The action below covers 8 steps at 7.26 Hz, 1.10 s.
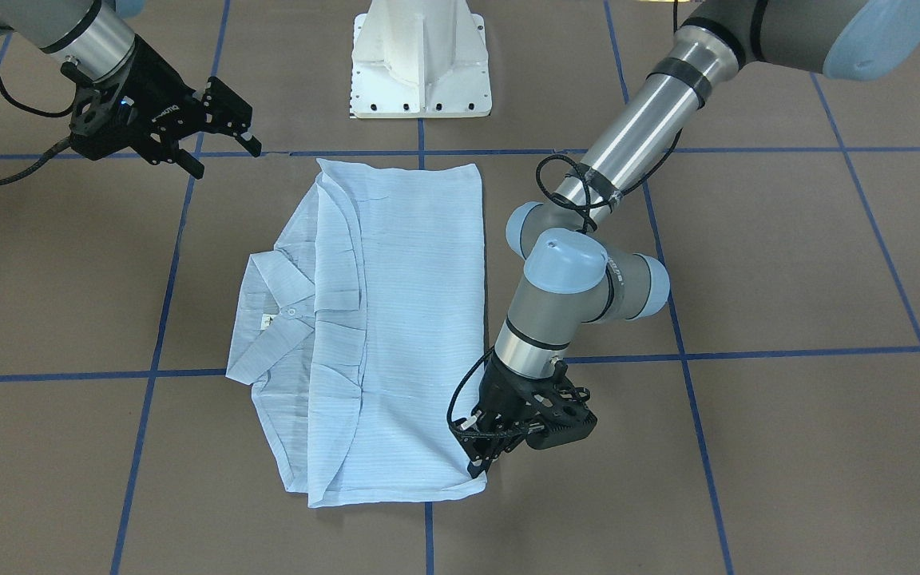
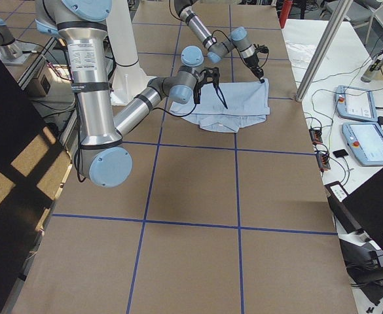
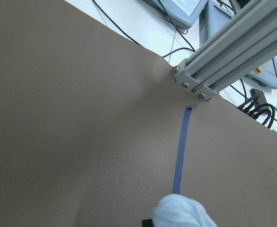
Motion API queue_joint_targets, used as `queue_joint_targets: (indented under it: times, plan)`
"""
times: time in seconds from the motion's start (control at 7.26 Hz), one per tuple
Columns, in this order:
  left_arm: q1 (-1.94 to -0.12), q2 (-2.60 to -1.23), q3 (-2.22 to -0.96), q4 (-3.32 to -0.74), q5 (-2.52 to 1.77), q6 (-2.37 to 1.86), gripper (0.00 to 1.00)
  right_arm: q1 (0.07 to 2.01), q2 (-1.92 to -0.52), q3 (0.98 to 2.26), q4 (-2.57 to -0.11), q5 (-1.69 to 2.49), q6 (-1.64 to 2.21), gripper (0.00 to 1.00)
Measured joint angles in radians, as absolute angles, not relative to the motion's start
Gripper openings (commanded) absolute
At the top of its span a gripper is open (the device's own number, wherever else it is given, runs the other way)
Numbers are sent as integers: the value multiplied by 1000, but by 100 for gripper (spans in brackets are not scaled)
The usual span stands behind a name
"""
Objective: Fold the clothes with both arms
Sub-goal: 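Open the left gripper and withdraw it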
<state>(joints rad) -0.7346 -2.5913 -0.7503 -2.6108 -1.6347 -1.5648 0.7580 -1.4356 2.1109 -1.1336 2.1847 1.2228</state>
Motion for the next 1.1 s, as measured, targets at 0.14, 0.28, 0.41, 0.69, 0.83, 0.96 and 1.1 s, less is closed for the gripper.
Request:
queue_joint_targets:
  times: [0.14,0.28,0.41,0.69,0.83,0.96,1.1]
  plan:
    - [-736,-2591,-750,-2611,-1635,-1562,100,759,-1436,2109,-1134,2185,1222,100]
    - [-736,-2590,-749,-2611,-1635,-1549,100,759,-1436,2106,-1134,2185,1221,100]
    - [-737,-2590,-749,-2610,-1636,-1532,100,759,-1437,2104,-1135,2185,1219,100]
    - [-761,-2586,-759,-2607,-1672,-1518,100,756,-1435,2104,-1138,2158,1221,100]
    - [-791,-2557,-799,-2594,-1744,-1515,100,735,-1434,2105,-1141,2116,1222,100]
    - [-820,-2490,-894,-2551,-1824,-1496,100,692,-1427,2101,-1145,2052,1221,100]
    - [-843,-2407,-1024,-2475,-1883,-1454,100,640,-1404,2087,-1158,1980,1218,100]
